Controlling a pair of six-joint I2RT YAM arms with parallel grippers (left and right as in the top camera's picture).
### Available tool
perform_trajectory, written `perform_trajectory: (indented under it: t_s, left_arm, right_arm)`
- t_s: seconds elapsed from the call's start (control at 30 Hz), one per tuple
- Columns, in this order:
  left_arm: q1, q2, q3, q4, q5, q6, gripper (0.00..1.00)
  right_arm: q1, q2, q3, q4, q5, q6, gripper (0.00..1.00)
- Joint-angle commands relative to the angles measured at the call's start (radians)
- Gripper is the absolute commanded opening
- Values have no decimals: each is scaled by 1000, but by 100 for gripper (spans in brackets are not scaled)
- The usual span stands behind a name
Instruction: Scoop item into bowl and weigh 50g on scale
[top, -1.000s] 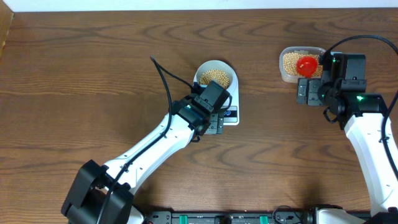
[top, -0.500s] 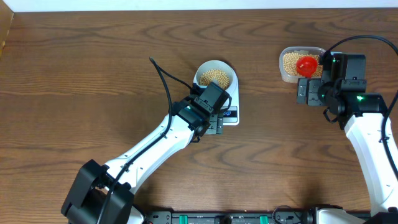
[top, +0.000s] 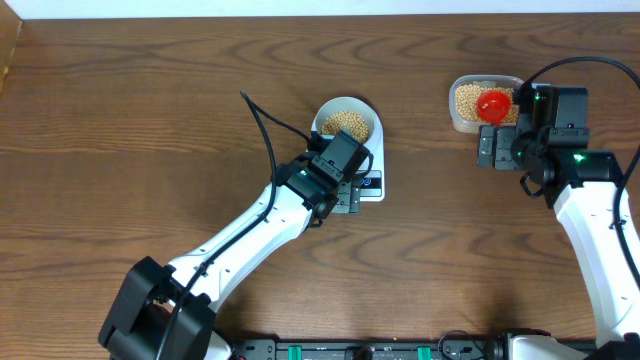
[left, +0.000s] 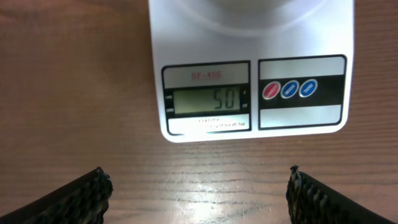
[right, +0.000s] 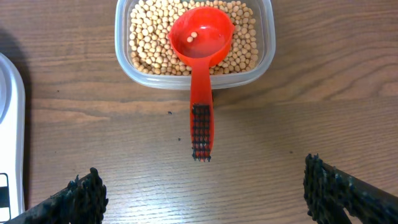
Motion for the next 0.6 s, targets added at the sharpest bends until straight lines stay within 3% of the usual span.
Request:
perform_trajectory:
  t_s: [0.0, 0.2, 0.57]
  left_arm:
    - [1, -19, -1, 17, -16, 59, 92]
    - [2, -90, -1, 58, -19, 191, 92]
    - [33, -293, -35, 76, -77, 264, 92]
  right_arm:
    - [-9, -10, 21, -1, -6, -11, 99]
    - [-9, -10, 21, -1, -6, -11, 99]
    - [-9, -10, 21, -1, -6, -11, 99]
